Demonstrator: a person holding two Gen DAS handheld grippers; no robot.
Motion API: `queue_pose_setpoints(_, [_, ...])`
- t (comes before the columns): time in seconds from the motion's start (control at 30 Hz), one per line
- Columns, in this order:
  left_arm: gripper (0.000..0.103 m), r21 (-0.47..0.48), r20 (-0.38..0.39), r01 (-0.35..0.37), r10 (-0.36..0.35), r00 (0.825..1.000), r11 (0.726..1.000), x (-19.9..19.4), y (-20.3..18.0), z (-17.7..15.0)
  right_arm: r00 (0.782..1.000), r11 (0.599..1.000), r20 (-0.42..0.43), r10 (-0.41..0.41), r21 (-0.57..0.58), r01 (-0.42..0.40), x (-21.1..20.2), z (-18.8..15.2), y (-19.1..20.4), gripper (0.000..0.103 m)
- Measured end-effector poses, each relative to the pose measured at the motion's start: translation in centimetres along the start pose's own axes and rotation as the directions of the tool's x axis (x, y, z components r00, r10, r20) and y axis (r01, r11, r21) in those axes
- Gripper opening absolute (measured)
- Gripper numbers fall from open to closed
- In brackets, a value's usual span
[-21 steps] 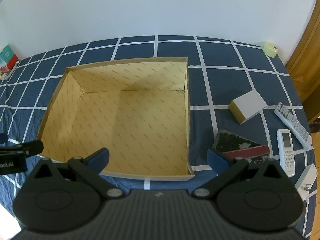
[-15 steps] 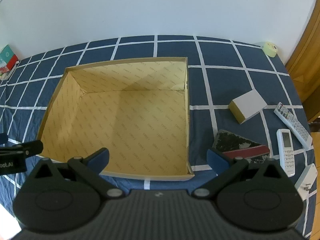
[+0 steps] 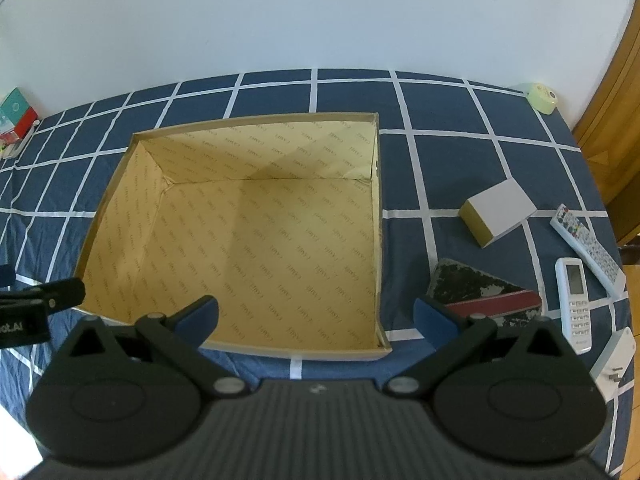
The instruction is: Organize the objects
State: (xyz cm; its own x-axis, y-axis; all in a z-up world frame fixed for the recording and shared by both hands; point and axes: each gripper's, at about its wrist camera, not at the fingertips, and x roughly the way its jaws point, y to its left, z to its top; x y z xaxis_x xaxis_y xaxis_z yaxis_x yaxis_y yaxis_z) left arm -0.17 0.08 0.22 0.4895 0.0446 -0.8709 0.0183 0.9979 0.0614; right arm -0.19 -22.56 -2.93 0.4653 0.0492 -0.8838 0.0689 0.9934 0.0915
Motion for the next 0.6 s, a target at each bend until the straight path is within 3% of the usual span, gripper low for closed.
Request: queue_pose_setpoints(0.6, [0.103,0.007,0.000,0.002,-0.002,1.000,1.000,-0.09,-0.38,0.13,1.000,1.000,0.004,-0.003,-0.002,0.003,-0.13,-0.01,0.07,0.103])
